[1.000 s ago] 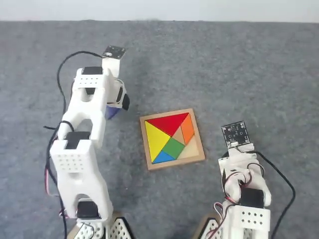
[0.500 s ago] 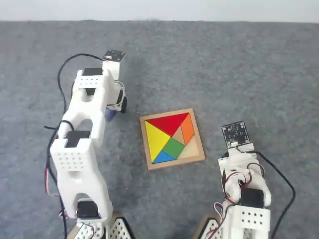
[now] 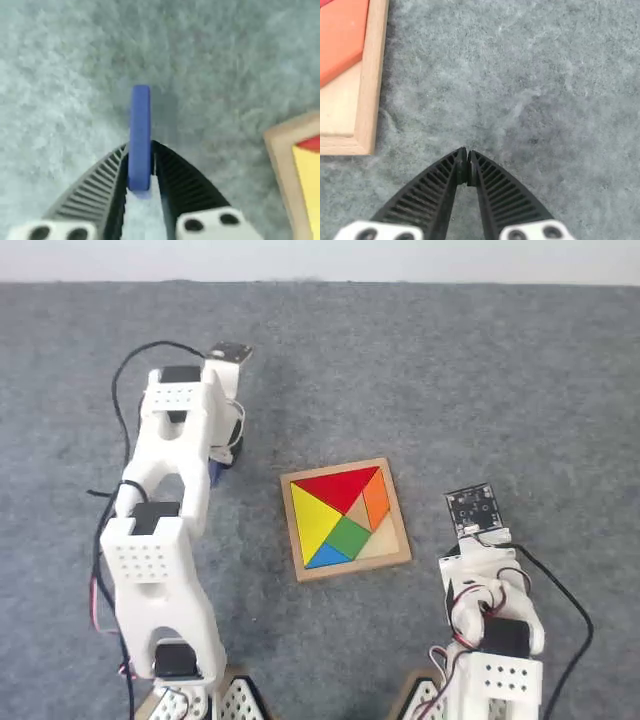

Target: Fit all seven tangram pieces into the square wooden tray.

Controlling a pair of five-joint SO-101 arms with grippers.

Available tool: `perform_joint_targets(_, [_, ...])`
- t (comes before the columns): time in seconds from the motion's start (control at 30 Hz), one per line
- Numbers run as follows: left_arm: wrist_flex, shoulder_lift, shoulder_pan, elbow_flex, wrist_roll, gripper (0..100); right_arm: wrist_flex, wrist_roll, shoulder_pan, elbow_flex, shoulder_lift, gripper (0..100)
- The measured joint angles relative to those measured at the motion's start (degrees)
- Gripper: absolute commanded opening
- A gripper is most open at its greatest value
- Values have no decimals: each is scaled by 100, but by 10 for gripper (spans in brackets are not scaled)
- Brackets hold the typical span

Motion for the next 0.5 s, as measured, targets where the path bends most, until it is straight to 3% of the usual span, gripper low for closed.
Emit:
perform_joint_targets(0.2, [826,-985,1108,273,-149,9,0,-9,396,0,-35,8])
perform_joint_targets(0.4, [466,-2699,2945,2092,-264,9,0,0,1116,0,-70,8])
perform_joint_targets(0.5, [62,-3147,3516,2884,-510,9,0,0,1626,0,-70,7])
